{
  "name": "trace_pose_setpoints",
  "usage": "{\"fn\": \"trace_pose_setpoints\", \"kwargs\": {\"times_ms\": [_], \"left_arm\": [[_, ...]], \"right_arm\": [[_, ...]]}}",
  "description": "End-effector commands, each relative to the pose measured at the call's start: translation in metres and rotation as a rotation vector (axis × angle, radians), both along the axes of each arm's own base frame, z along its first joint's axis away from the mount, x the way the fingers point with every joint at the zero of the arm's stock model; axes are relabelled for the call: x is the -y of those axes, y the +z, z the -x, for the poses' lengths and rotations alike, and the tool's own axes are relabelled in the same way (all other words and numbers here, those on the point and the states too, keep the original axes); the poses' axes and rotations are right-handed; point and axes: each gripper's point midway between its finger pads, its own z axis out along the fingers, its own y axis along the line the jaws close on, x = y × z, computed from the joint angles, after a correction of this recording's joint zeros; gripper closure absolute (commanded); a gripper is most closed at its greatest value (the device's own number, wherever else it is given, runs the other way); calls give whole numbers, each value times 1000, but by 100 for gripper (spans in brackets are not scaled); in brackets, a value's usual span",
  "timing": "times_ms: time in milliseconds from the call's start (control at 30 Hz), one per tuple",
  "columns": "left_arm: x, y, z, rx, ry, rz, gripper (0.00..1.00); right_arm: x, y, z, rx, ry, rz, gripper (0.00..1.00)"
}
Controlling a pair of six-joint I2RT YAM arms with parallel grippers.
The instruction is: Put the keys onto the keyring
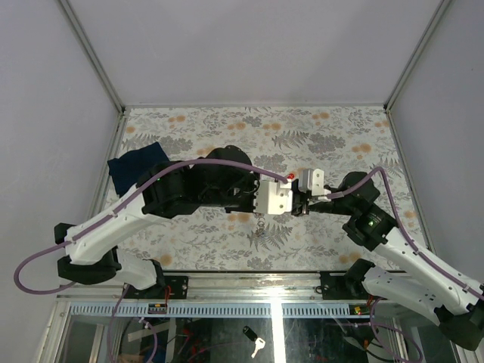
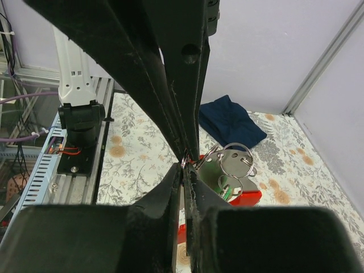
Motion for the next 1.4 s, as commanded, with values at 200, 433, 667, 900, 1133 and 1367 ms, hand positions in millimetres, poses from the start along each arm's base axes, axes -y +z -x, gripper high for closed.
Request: {"fn": "trace_pose_setpoints", "kwargs": {"times_ms": [200,433,667,900,1133,1367], "left_arm": [[11,6,4,21,-20,-37,100],[11,4,3,24,-13,-51,100],[10,8,3,33,-7,-24,97],[6,38,16,54,-22,228,72],[-4,56,38,49,-81,449,66],[-1,53,47,28,-130,466,68]], "right_arm": [[-4,20,0,20,13,-68,91],[-5,19,4,17,32,-81,93],[-3,20,8,37,41,-86,100],[3,33,18,60,66,-108,100],[9,46,34,116,122,-130,100],[12,60,44,137,158,-166,100]]}}
